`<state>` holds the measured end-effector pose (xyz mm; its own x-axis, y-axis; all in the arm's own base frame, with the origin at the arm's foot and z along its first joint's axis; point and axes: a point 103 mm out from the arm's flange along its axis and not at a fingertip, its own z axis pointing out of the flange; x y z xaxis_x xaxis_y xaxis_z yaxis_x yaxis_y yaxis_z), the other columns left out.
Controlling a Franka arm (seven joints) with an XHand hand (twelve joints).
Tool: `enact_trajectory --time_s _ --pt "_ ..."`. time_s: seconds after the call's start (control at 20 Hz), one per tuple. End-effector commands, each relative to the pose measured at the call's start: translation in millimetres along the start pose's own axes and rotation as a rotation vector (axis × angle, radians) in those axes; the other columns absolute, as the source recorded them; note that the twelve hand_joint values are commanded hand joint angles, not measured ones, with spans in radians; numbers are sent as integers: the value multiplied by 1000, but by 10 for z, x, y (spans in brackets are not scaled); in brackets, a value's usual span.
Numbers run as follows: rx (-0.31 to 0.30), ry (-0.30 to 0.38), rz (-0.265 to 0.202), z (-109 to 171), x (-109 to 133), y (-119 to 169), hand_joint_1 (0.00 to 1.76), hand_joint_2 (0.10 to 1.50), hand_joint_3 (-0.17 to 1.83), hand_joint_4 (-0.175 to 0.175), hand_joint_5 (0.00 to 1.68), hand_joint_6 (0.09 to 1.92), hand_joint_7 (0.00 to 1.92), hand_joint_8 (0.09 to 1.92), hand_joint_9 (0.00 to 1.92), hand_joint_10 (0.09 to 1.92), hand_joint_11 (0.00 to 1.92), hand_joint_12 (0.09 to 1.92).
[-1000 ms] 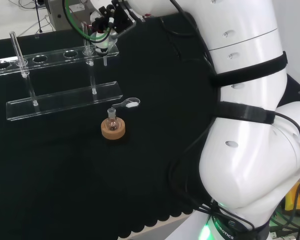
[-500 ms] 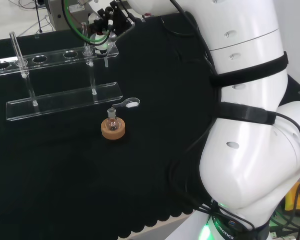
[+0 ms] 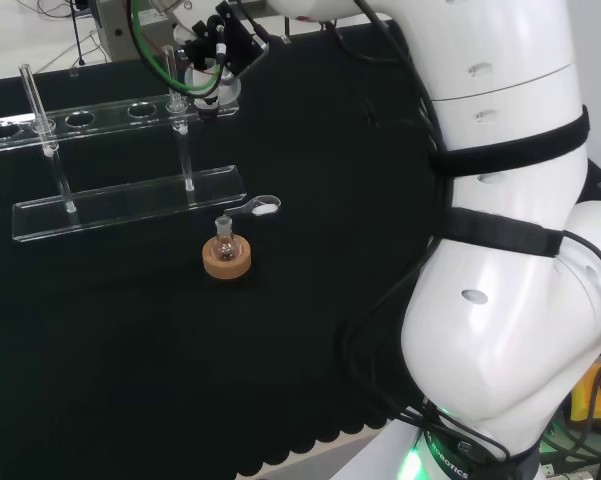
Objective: Pick up the funnel from the transparent funnel stand.
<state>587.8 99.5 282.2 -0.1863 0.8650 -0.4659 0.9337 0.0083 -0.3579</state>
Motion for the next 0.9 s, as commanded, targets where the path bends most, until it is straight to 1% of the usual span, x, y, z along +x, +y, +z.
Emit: enact_trajectory --time_s 0.05,0.2,0.3,0.45,0.65,0.7,0.75,0.8,0.9 --pt "-211 -142 75 -521 -156 -243 1025 1010 242 127 942 1079 867 672 1164 463 828 1190" --pt "-171 -135 90 -794 -294 -376 1020 1053 180 120 920 1113 828 676 1162 473 816 1193" --pt "-150 -132 97 -911 -351 -465 1017 1071 157 115 907 1130 818 679 1156 478 808 1195" --pt "-145 -158 93 -1019 -368 -601 1014 1080 145 113 900 1140 802 675 1150 480 796 1194" --pt "-135 -131 96 -1064 -383 -789 1006 1101 117 118 884 1159 777 666 1133 487 775 1207" --pt "-131 -120 95 -1061 -388 -832 1007 1023 228 88 839 1100 775 657 1126 484 765 1210" --pt "-124 -110 92 -1061 -384 -877 1010 910 417 58 798 1040 772 650 1115 479 759 1211" --pt "-121 -101 88 -1057 -387 -928 1013 810 594 37 769 999 768 648 1106 475 756 1212" --pt "-124 -91 88 -1059 -384 -1041 1030 684 841 8 667 948 728 646 1065 453 738 1215"
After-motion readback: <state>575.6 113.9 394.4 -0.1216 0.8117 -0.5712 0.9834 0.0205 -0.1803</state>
